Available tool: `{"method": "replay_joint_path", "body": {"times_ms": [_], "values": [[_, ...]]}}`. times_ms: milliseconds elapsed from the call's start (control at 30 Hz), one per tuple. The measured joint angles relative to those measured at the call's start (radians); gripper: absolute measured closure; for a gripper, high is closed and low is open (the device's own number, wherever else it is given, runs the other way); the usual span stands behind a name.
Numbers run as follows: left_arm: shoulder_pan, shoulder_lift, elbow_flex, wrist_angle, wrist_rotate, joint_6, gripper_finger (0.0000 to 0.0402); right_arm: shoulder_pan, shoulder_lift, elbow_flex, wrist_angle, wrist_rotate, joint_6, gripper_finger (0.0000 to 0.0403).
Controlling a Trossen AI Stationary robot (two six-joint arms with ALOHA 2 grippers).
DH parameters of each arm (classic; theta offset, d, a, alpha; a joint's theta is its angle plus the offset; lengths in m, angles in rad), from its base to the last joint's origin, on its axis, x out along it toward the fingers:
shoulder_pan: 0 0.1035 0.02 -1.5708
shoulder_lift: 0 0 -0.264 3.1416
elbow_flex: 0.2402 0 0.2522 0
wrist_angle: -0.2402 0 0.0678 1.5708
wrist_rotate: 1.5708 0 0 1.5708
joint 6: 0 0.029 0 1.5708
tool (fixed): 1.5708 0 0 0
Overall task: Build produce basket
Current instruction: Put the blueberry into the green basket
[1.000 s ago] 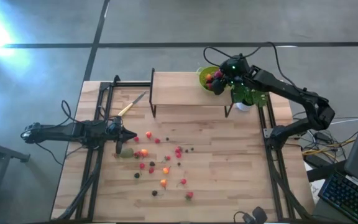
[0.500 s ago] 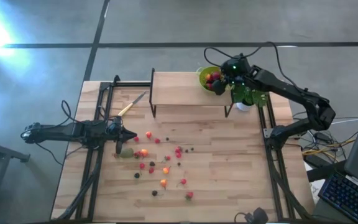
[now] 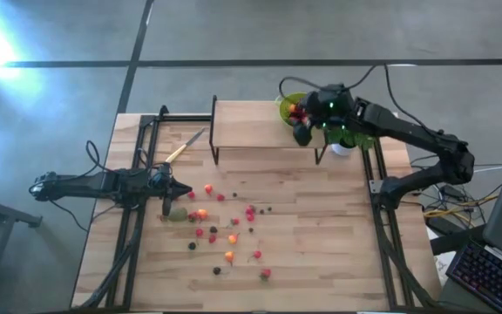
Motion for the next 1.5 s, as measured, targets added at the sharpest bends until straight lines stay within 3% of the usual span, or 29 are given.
{"method": "replay_joint_path", "body": {"times_ms": [333,667,1067,1500], "values": [[0.0,0.0,0.0,0.0,0.0,0.0,0.0381,0.313,-0.001,-0.051,0.002,0.011,0.017,0.0172],[0.0,0.0,0.0,0.0,0.0,0.0,0.0381,0.535,0.048,-0.219,0.14,0.135,0.104,0.0191],[0.0,0.0,0.0,0.0,0.0,0.0,0.0381,0.578,0.08,-0.516,0.499,0.138,0.173,0.0207],[0.0,0.0,0.0,0.0,0.0,0.0,0.038,0.578,0.288,-0.537,0.62,0.134,0.204,0.0204]]}}
